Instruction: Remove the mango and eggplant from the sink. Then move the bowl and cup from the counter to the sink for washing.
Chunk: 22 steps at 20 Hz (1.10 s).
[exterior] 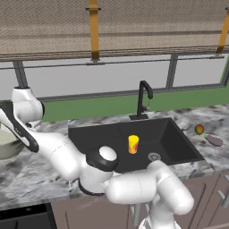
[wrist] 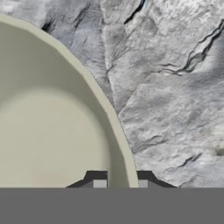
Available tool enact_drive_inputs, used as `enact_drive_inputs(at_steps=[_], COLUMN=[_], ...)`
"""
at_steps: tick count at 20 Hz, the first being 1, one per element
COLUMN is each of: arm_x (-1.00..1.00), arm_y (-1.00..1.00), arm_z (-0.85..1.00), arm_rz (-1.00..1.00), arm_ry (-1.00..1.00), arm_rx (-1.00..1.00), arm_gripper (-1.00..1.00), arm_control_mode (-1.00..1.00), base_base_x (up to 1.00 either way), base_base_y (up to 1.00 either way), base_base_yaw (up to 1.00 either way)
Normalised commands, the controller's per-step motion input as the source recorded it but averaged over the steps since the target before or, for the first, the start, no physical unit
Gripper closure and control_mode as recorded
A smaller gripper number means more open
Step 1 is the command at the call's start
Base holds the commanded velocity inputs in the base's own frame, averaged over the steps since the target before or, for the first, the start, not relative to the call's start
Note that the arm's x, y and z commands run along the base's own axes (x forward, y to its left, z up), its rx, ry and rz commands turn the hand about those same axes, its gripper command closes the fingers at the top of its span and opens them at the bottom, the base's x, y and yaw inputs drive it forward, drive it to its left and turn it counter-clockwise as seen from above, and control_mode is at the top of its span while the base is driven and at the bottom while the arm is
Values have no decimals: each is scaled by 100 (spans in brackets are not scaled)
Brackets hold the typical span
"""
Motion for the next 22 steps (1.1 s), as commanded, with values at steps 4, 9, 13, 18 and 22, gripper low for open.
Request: enact_drive_inputs(at_steps=[4, 9, 13, 18, 22], arm_x=[-29, -30, -33, -33, -32], arm_y=[-53, -51, -51, -49, -47], arm_z=[24, 16, 12, 17, 20], arm_rz=[-16, -17, -16, -18, -15], arm_ry=[9, 9, 0, 0, 0], arm_rx=[0, 0, -2, -1, -1], arm_gripper=[100, 100, 100, 100, 100], arm_control_mode=[-100, -100, -100, -100, -100], base_base_x=[0, 0, 0, 0, 0], base_base_y=[0, 0, 0, 0, 0], base_base_yaw=[0, 0, 0, 0, 0])
